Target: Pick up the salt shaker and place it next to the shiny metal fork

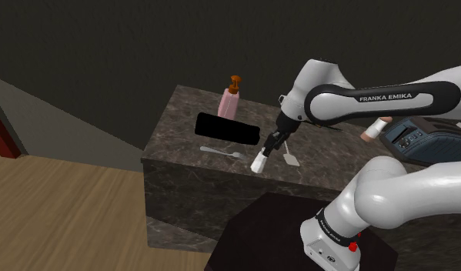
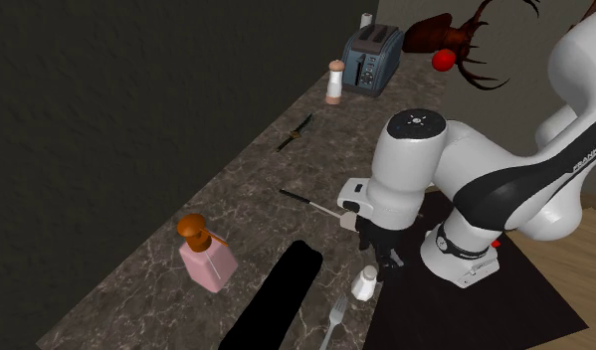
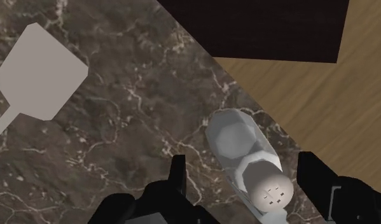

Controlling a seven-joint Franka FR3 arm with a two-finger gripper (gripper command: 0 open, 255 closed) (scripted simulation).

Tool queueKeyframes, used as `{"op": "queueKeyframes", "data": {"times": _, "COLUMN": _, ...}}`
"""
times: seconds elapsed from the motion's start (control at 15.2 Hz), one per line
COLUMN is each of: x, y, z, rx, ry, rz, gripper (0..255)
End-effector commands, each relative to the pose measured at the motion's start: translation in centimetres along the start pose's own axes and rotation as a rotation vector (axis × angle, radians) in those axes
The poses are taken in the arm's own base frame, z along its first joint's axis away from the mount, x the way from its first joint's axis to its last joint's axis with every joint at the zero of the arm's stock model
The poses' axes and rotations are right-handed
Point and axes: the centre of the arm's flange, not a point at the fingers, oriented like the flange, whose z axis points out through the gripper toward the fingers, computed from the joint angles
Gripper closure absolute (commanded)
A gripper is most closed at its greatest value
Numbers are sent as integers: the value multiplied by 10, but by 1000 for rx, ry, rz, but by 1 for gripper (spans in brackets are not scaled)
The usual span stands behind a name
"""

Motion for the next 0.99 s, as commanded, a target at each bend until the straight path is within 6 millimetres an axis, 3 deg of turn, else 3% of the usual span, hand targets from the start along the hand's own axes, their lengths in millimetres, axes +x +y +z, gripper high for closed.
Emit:
{"op": "queueKeyframes", "data": {"times": 0.0, "x": 0, "y": 0, "z": 0, "rx": 0, "ry": -1, "rz": 0, "gripper": 0}}
{"op": "queueKeyframes", "data": {"times": 0.2, "x": 0, "y": 0, "z": 1, "rx": 0, "ry": -1, "rz": 0, "gripper": 0}}
{"op": "queueKeyframes", "data": {"times": 0.46, "x": 0, "y": 0, "z": -49, "rx": 0, "ry": -1, "rz": 0, "gripper": 0}}
{"op": "queueKeyframes", "data": {"times": 0.92, "x": 0, "y": 0, "z": -49, "rx": 0, "ry": -1, "rz": 0, "gripper": 0}}
